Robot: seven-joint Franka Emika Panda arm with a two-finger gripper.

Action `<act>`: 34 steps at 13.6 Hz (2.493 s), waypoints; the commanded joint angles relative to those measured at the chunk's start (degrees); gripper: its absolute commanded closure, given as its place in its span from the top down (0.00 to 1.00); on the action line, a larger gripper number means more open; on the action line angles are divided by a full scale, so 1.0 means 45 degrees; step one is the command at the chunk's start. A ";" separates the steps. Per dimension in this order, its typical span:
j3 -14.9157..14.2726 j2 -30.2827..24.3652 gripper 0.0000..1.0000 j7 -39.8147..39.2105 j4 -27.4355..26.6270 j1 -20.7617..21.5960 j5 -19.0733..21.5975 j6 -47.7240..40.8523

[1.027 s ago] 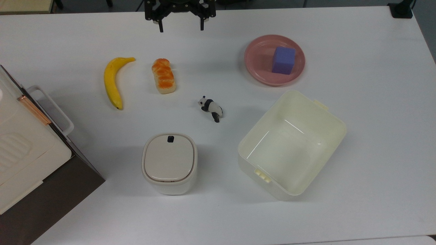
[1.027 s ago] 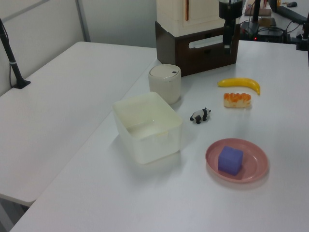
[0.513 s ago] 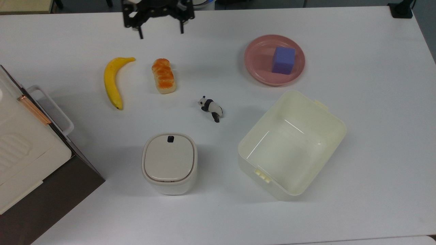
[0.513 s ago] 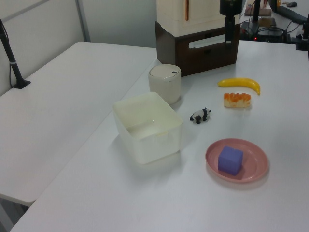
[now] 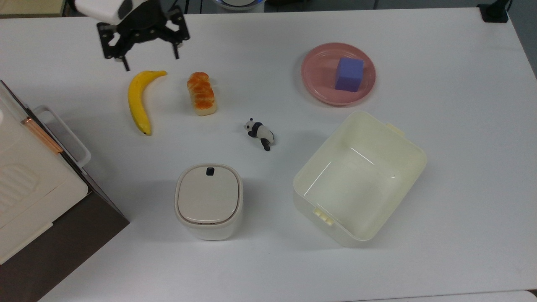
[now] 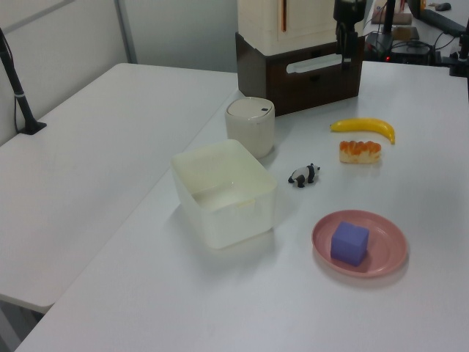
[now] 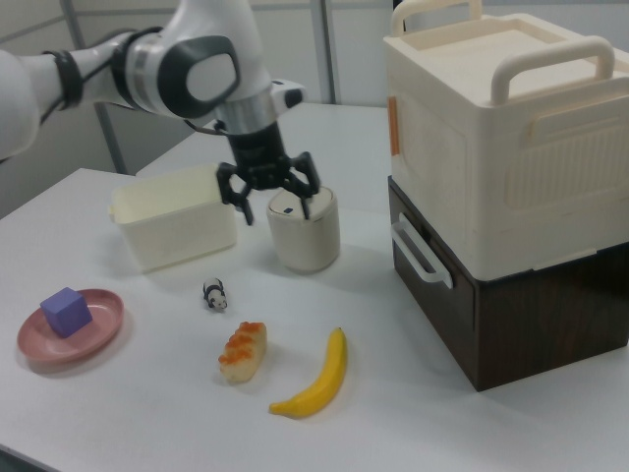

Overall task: Slide the drawer open
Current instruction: 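Move the open gripper toward the handle of the dark wooden drawer, then lower the gripper and hook it onto the drawer handle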

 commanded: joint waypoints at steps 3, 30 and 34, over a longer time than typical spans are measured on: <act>-0.0008 0.0863 1.00 -0.1787 -0.0055 -0.0640 -0.1672 0.1998; 0.0089 0.3169 0.67 -0.4973 -0.0094 -0.1676 -0.4565 0.7763; 0.0089 0.3091 0.58 -0.5013 -0.0172 -0.1735 -0.4487 0.7705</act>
